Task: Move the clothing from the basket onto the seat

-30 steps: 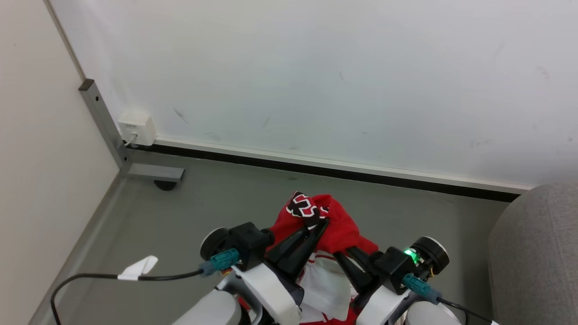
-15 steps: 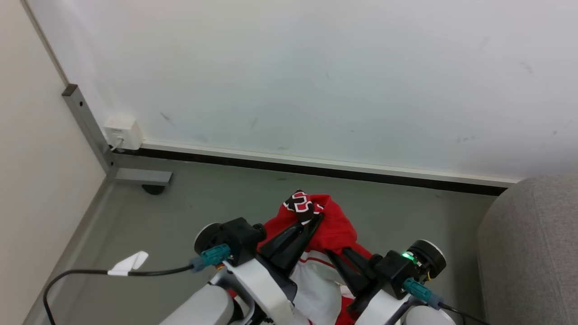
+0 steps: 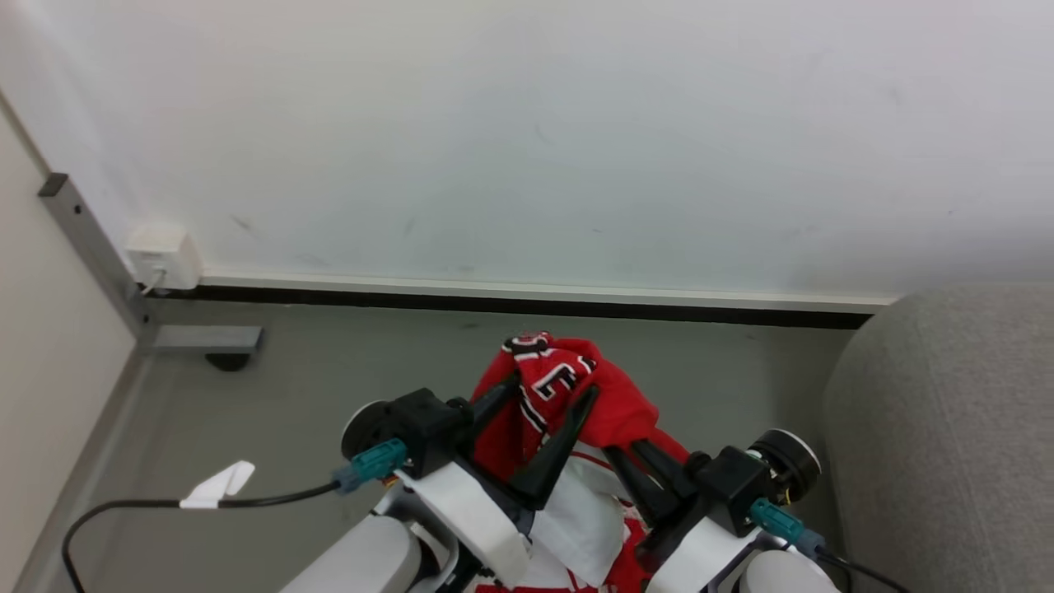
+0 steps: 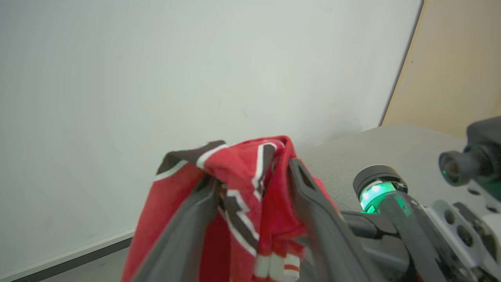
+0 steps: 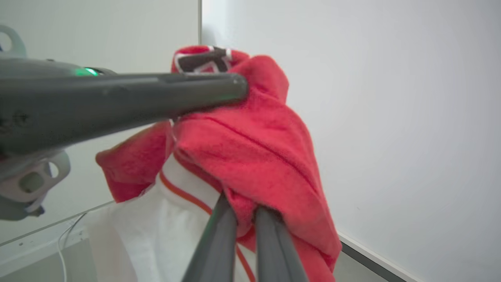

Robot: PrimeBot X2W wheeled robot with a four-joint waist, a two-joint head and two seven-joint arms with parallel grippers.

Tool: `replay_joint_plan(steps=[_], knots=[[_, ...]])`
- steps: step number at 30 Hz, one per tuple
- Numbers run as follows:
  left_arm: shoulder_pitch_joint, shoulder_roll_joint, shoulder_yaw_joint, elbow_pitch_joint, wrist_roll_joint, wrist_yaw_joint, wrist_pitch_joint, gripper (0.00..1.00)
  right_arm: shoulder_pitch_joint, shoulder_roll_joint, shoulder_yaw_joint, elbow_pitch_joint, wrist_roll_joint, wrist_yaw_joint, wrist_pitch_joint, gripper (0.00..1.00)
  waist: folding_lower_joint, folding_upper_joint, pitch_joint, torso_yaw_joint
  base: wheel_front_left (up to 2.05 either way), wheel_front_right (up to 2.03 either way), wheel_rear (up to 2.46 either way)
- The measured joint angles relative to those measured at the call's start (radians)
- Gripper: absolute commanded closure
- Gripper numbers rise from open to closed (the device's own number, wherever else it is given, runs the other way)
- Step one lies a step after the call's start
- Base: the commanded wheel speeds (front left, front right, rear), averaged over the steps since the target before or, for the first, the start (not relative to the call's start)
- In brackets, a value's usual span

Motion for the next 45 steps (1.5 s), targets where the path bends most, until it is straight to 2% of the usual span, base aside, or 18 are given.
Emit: replay_joint_plan(steps=[11,24,38,45], knots=[[0.016,0.013,-0.022,-0.026,-0.013,-0.009,-0.002,0.00,0.011,-0.017,-0.152,-0.049,-0.006,0.000,0.000,1.00,0.0000,0.0000,0.016,-0.128,0.00,0.00,0.00],[0.023,0.033,-0.044,-0.048,0.020,-0.022,-0.036,0.00,0.066,-0.048,-0.292,-0.143,-0.043,0.000,0.001,1.00,0.0000,0.0000,0.037,-0.316,0.00,0.00,0.00],[0.048,0.025,-0.042,-0.027,0.039,-0.021,-0.054,0.00,0.133,-0.084,-0.346,-0.235,-0.087,0.000,0.001,1.00,0.0000,0.0000,0.032,-0.515,0.00,0.00,0.00],[0.058,0.019,-0.038,-0.028,0.050,-0.028,-0.058,0.00,0.174,-0.079,-0.402,-0.284,-0.085,0.000,0.001,1.00,0.0000,0.0000,0.045,-0.559,0.00,0.00,0.00]])
